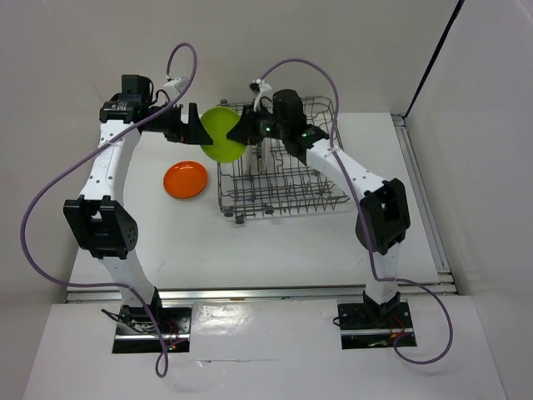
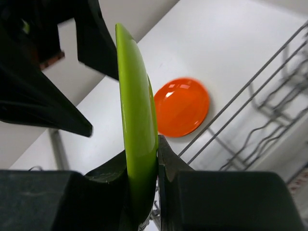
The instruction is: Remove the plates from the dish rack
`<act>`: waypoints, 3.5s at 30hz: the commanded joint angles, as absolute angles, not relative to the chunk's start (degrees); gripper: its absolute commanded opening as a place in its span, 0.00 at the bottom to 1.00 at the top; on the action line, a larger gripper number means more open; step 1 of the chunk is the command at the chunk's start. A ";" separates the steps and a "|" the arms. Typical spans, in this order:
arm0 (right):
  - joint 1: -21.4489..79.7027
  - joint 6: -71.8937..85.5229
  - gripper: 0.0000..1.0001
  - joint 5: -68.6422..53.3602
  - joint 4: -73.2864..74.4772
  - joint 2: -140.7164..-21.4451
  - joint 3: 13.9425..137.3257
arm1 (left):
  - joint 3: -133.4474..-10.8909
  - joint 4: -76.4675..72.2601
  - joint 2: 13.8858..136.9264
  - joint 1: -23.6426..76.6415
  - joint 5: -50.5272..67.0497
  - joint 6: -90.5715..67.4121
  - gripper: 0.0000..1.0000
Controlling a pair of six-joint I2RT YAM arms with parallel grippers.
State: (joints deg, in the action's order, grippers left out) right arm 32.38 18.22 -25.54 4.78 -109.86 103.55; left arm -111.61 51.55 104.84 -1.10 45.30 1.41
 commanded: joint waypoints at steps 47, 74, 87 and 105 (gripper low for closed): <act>33.49 13.01 0.76 -5.45 16.00 -102.83 100.20 | -110.39 53.17 127.27 -15.29 35.24 -3.08 0.14; 33.49 14.67 0.76 2.63 25.14 -106.79 107.84 | -117.33 64.51 127.79 -8.17 11.70 6.24 0.84; 33.49 15.82 0.76 12.01 32.67 -113.26 112.84 | -118.39 64.51 124.37 -7.56 5.27 8.00 0.85; 32.26 20.13 0.60 18.54 36.21 -131.04 126.04 | -110.75 63.38 109.61 -7.56 15.02 6.33 0.85</act>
